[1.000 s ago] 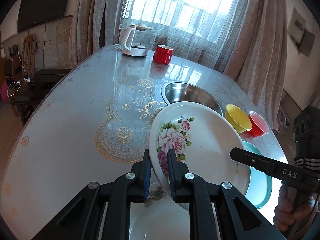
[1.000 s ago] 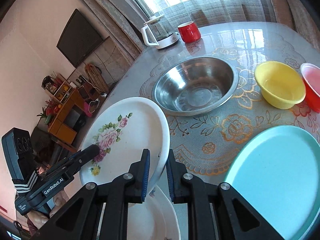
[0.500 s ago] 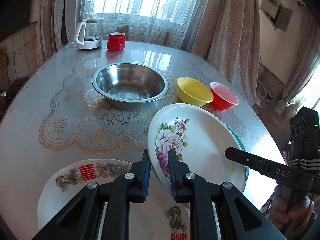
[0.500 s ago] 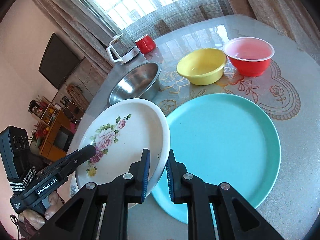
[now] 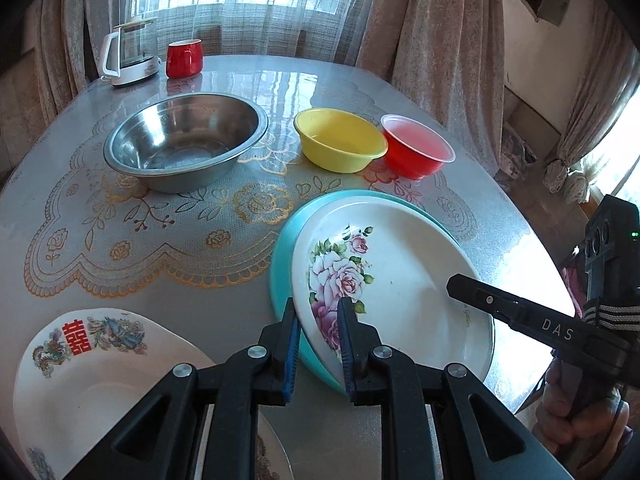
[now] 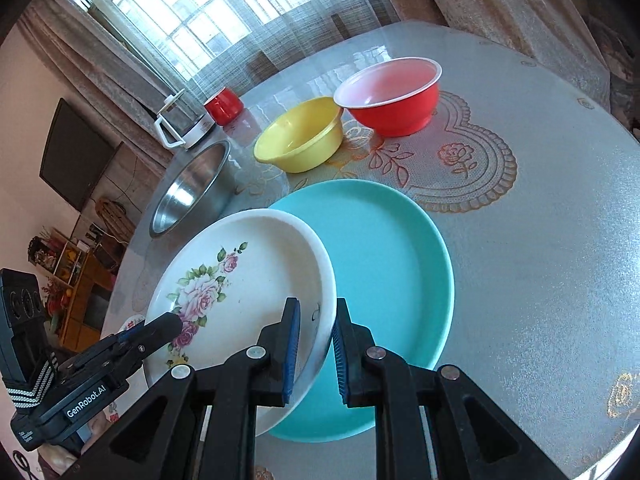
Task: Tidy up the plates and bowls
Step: 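Lift the rose-pattern plate and carry it over the teal plate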
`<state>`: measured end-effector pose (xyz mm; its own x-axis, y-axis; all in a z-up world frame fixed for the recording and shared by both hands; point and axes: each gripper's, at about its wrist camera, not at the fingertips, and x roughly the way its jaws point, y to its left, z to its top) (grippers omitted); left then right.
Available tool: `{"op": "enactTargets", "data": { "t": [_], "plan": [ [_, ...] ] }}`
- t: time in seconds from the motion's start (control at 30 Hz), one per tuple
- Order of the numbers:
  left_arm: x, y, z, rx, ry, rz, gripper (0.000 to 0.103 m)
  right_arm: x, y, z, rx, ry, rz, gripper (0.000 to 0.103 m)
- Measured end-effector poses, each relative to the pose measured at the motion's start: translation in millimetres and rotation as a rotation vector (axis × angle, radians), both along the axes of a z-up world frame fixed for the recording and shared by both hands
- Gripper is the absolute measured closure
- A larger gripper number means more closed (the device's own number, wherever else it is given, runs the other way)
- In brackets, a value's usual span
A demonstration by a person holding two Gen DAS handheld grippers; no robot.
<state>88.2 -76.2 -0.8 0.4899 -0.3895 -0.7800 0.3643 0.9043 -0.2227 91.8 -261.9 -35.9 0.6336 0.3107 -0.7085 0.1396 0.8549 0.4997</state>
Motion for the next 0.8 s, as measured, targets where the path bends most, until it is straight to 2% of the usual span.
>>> {"op": "enactTargets", "data": {
  "t": [0.43,0.8],
  "plan": [
    [16.7,-19.7,-14.7,0.019,0.044,-0.01,0.085,9.7,-17.4,-15.3,-0.021,0.023,-0.049,0.087],
    [19.9,-25.5,-29.0,0.072,0.064,-0.009,0.085,15.0,-9.2,-16.2,-0.16,0.007,-0.035,0.087]
  ]
}}
